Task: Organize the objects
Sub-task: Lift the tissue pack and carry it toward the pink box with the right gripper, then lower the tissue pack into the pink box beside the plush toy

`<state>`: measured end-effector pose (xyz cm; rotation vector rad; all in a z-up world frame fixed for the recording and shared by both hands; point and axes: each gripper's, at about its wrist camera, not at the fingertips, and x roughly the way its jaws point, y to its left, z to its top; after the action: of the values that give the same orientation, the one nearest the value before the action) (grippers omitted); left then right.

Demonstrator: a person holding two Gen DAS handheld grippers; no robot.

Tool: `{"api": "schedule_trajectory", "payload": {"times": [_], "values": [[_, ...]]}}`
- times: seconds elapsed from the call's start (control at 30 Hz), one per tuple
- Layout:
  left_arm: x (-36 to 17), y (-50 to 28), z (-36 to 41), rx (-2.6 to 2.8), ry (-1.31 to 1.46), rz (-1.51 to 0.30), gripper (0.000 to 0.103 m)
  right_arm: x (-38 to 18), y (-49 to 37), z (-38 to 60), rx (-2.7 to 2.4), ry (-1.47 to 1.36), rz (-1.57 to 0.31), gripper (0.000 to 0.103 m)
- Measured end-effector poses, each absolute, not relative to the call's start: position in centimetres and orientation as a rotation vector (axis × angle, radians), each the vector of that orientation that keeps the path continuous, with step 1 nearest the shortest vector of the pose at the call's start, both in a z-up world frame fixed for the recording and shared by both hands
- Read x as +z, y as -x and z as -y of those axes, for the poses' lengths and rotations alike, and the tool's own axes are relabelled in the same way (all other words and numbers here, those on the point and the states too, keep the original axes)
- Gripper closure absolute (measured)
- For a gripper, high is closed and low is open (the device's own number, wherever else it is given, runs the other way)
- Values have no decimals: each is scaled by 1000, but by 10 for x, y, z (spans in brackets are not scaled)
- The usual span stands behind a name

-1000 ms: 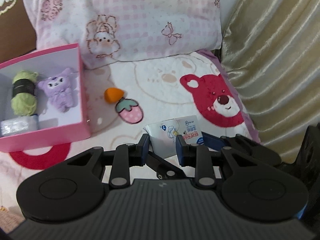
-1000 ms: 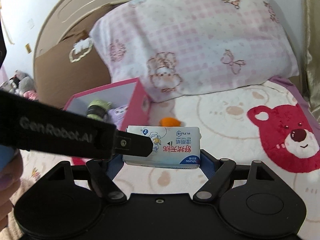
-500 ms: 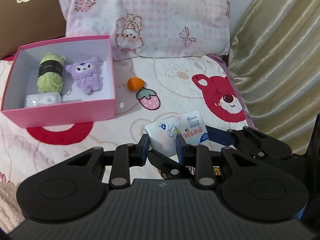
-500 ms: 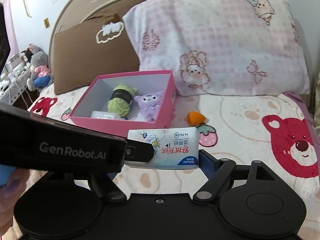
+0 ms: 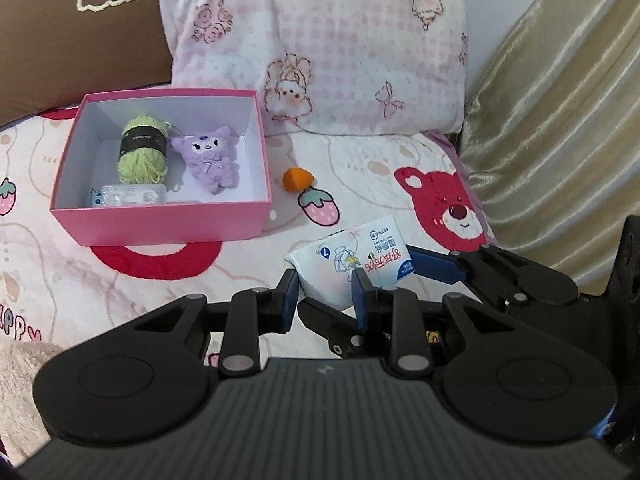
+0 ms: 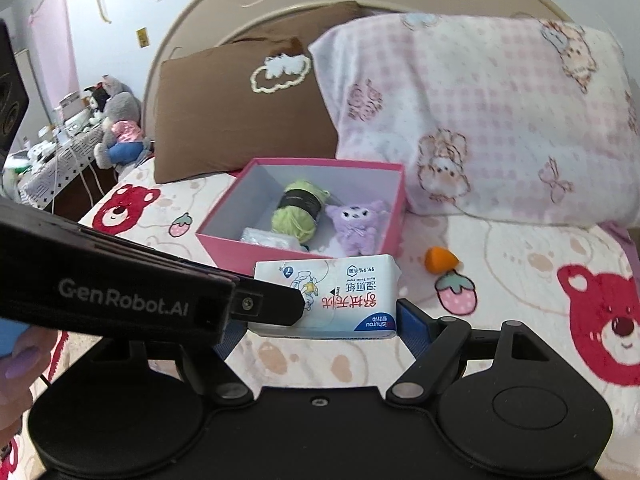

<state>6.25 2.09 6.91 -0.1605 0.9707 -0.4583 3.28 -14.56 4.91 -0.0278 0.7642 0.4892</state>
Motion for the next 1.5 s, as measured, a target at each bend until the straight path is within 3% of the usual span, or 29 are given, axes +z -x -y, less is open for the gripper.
{"api": "schedule_trajectory", "payload": {"times": [0.43, 0.87, 1.5], "values": [[62, -98, -63, -452, 253, -946, 77, 47, -63, 112, 550, 85, -735, 21], [38, -190, -93, -402, 336, -921, 77, 26, -150, 76, 564, 46, -752, 21], [-78, -274, -115, -385, 461, -1052, 73, -67, -239, 42, 548, 62, -978, 21]]}}
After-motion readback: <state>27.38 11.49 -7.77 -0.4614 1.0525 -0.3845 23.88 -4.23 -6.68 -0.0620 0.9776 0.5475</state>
